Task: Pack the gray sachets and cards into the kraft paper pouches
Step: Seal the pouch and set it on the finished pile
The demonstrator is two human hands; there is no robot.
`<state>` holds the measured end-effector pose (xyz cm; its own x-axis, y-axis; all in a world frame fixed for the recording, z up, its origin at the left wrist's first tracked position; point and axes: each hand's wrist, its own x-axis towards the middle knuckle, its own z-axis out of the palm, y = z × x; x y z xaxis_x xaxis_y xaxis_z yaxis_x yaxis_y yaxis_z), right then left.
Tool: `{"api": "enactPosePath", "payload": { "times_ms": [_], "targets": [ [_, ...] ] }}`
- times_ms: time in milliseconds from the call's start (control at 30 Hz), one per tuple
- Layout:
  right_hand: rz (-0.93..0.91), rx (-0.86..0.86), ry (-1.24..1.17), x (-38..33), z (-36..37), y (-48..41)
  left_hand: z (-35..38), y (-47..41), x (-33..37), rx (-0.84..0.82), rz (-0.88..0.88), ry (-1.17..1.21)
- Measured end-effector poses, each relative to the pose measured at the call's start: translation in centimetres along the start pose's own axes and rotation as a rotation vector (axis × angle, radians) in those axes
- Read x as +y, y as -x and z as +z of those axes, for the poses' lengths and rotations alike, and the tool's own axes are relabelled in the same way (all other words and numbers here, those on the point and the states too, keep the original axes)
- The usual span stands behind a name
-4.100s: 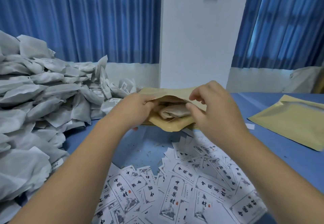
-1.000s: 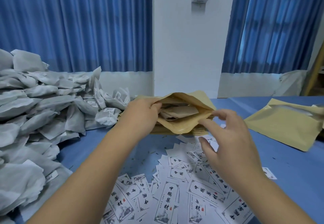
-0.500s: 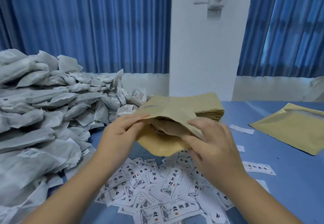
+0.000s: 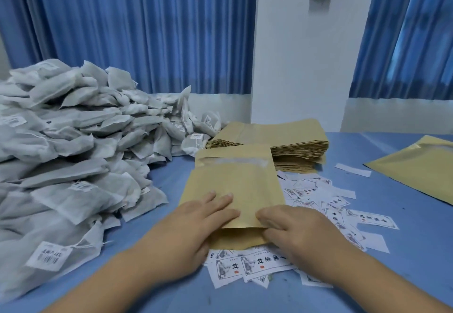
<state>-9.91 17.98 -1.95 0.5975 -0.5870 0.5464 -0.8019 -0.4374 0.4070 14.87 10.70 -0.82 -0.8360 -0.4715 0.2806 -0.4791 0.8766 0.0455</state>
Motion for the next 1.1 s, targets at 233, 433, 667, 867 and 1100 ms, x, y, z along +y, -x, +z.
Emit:
{"api": "enactPosePath", "payload": {
  "times_ms": [233,433,667,867,1100],
  "targets": [
    [0.076,-0.157,-0.045,-1.0,-0.2,0.4,2.4,-0.5,-1.1,-0.149,-0.008,0.090],
    [0.209,-0.263,-0.215,-0.7,0.2,0.6,2.8,-0.6,-2.0,-0.277,-0.027,0.271],
    [0.492,-0.341,-0.349,-0.5,0.5,0.4,2.4,0.1,-3.5,-0.165,-0.087,0.440],
    [0.693,-0.147,-0.517,-0.5,0.5,0.5,1.7,1.2,-4.2,0.119,-0.147,0.262],
    [0.778,0.085,-0.604,0.3,0.0,0.6,0.8,1.5,-4.1,0.348,-0.143,0.106]
  ]
}}
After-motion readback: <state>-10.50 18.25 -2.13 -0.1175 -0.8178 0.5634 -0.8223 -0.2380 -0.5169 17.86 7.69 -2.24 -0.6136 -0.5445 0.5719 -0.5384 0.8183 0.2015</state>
